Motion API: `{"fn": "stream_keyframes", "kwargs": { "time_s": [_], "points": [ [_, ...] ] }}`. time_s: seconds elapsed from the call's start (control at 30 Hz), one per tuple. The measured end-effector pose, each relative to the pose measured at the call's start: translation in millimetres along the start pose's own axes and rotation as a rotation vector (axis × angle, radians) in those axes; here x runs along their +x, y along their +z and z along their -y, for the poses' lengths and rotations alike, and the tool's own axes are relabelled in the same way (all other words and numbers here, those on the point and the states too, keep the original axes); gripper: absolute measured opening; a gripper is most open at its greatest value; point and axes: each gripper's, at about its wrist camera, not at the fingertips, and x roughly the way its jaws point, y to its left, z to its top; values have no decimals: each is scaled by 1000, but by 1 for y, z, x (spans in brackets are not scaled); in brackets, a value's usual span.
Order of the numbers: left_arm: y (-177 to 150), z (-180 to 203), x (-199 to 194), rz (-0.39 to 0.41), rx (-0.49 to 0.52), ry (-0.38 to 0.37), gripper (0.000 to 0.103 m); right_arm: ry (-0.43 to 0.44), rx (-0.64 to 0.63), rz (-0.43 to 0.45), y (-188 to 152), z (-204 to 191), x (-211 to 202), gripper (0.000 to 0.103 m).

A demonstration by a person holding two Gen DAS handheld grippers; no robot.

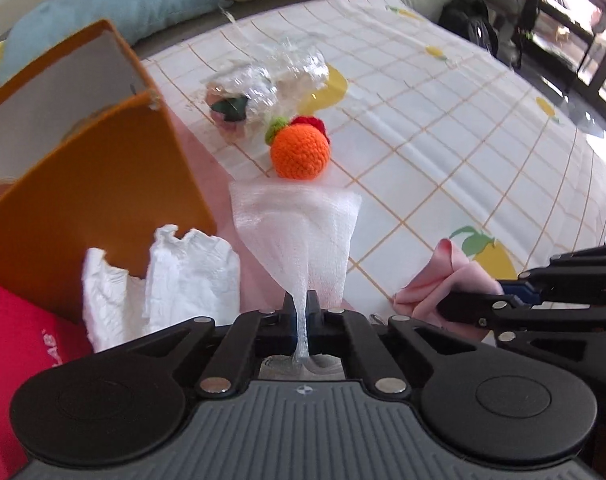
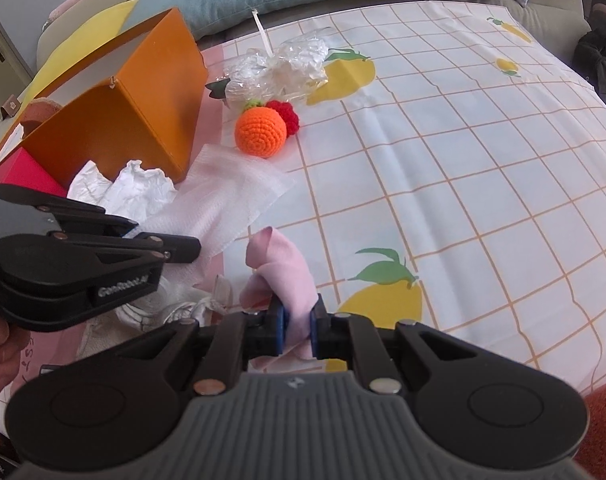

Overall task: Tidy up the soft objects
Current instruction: 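Grasp the white mesh bag with left tool while right tool holds the pink cloth, then carry the mesh bag with left tool while right tool carries the pink cloth to the box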

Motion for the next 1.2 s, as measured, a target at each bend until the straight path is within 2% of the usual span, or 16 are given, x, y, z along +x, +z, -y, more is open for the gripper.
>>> {"fn": "stream_keyframes", "kwargs": {
  "time_s": [0.23,0.57,0.93,1.2],
  "points": [
    [-6,-5,-57,116,-93,-28,2,2,-8,48,1,-1,-13,9],
    [-38,-12,-120,241,-176,20,2,32,-94,136,-3,-23,-43,10],
    [-58,-58,-174,381,-311,101,2,72,-234,216,-6,-71,-76,10],
    [-61,-103,-202,460,-364,178,2,130,-344,294,21,-110,-100,10]
  ]
}}
